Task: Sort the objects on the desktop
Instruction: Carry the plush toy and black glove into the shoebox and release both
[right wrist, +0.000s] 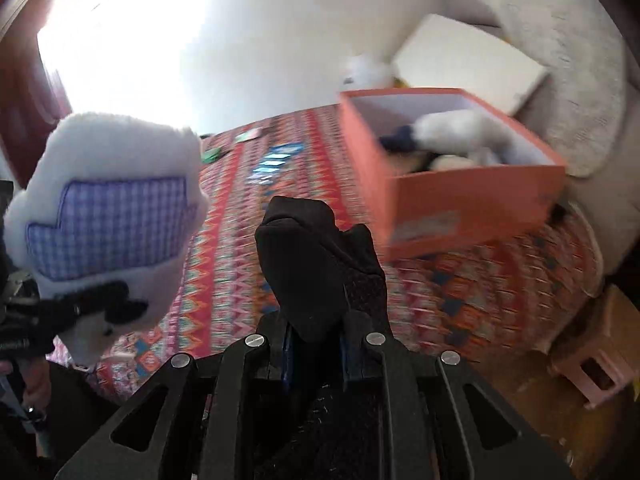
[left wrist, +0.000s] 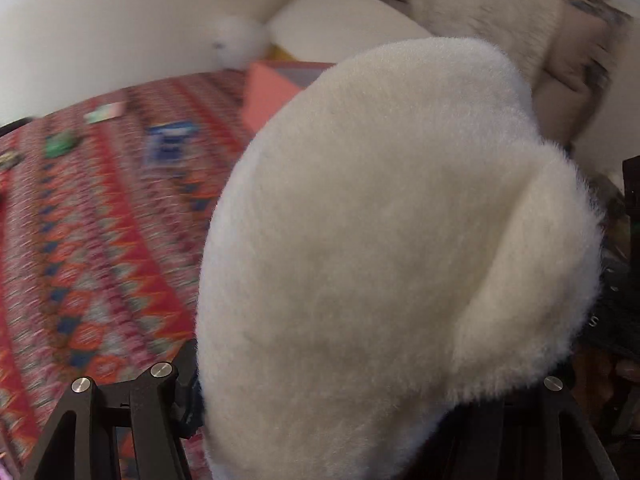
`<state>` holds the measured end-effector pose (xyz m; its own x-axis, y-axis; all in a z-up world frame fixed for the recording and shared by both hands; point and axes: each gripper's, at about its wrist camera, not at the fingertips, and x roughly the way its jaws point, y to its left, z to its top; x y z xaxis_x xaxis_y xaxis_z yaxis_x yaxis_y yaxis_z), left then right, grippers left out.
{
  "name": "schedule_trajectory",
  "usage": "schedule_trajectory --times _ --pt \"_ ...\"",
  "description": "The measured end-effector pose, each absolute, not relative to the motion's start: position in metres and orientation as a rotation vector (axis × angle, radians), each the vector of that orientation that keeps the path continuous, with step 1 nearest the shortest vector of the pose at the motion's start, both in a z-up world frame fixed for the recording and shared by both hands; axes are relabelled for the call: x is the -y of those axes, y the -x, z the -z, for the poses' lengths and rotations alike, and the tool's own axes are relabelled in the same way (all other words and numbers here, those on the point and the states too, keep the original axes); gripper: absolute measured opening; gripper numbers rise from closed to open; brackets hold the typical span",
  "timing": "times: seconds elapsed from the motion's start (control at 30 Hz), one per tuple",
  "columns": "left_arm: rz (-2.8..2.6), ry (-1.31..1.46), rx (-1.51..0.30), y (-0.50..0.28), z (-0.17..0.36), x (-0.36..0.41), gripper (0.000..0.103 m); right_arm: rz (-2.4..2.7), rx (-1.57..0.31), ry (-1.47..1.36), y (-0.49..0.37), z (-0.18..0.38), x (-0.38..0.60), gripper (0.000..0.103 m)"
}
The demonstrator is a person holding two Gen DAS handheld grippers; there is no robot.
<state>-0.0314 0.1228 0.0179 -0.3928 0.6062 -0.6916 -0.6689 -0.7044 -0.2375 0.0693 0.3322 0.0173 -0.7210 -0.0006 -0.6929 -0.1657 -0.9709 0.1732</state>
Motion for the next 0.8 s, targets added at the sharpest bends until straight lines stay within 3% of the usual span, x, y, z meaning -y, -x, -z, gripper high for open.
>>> schedule_trajectory --times 0.4,0.57,0.8 --pt "-2.089 0.928 -0.045 0.126 -0.11 -0.291 0.068 -2.732 -0.248 0.824 -0.055 -0.09 -0.446 0.017" --pt "-2.102 0.988 -0.031 0.197 -0.107 -0.344 0.069 -2.739 -0.241 0.785 0.011 -0.099 -0.483 0.017" --pt "-2.117 1.099 -0.114 0.289 -0.077 -0.396 0.073 -2.769 -0.241 0.899 0.116 -0.063 -0.504 0.017"
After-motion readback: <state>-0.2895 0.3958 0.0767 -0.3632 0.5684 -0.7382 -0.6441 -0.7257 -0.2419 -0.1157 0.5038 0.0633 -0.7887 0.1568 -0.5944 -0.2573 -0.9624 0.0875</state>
